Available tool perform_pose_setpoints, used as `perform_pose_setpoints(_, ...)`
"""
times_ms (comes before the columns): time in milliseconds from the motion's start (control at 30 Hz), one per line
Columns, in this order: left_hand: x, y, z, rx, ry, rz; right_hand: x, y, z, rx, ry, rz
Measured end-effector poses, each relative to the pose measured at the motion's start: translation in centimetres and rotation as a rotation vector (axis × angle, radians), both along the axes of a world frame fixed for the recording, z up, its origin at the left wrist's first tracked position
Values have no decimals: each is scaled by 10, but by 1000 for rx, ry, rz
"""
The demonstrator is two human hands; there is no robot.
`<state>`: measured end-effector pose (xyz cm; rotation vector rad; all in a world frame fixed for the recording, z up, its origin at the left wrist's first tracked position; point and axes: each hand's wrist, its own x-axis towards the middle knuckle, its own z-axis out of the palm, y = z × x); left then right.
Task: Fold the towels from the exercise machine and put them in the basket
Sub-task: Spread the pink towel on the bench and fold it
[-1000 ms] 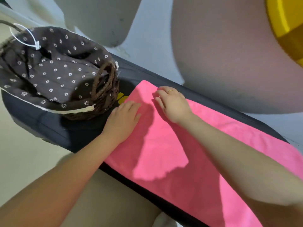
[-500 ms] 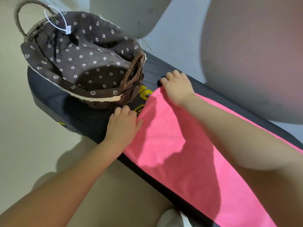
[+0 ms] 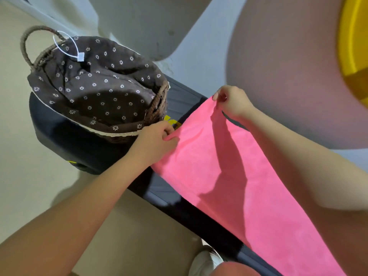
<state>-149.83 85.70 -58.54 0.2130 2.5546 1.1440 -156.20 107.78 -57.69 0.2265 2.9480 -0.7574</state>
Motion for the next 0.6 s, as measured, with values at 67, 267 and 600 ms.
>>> perform_pose_setpoints(67, -5, -6, 11, -42, 15, 18, -4, -7, 5, -186, 22, -64)
perform_pose_setpoints(267, -17, -30, 52, 10, 177, 57, -23, -53, 56, -1031, 2, -269)
perform_pose_setpoints(600, 25, 52, 48, 273, 44, -314, 32, 18, 59, -595, 221, -532)
